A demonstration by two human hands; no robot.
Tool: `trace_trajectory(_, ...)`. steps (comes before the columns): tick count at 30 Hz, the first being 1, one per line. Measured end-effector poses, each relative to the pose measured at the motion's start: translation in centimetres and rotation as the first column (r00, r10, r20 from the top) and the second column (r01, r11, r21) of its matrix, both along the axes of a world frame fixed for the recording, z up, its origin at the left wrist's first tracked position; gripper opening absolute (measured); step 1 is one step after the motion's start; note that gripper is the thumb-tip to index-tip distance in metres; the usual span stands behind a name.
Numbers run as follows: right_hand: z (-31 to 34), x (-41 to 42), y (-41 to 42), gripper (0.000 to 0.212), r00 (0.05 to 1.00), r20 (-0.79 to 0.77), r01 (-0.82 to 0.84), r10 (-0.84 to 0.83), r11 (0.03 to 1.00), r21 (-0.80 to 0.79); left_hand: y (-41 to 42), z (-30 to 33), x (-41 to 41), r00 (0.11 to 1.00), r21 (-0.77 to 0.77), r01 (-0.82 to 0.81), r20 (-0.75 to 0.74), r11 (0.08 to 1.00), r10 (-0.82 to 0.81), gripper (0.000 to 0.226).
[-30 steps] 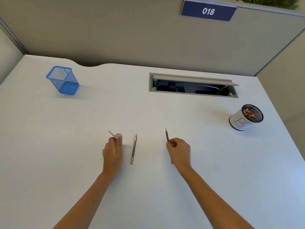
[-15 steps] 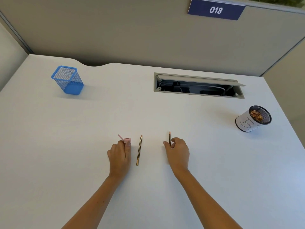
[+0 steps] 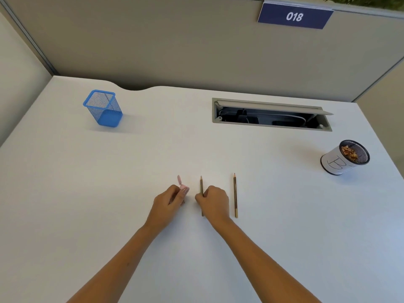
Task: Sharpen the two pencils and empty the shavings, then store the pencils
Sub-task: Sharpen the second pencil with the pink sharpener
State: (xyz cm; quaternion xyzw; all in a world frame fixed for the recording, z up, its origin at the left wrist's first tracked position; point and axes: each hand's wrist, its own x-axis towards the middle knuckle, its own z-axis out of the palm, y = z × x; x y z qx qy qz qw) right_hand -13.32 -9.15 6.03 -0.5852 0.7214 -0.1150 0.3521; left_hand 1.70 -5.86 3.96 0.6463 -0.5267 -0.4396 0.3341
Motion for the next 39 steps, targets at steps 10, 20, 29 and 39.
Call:
trace_trajectory(10,6.3,-4.7,0.1,0.017,0.955,-0.059,-0.262,0.291,0.735,-0.626,-1.6,7.1,1.9,0.927,0.056,0.138,-0.359,0.989,-0.109,0.021)
trace_trajectory(20,10.6,-6.0,0.8,0.015,0.822,-0.446,-0.565,0.355,0.399,-0.723,-2.5,12.1,1.8,0.868,0.061,0.407,-0.336,0.911,-0.366,0.034)
trace_trajectory(29,14.9,-7.8,1.7,0.028,0.748,-0.528,-0.660,0.403,0.538,-0.525,-2.4,14.4,-1.0,0.881,-0.045,0.459,-0.105,0.887,-0.461,0.023)
trace_trajectory(39,18.3,-11.6,0.3,0.014,0.783,-0.145,-0.622,0.605,0.757,-0.200,-2.6,14.7,-3.8,0.823,-0.209,0.568,0.150,0.796,-0.548,0.023)
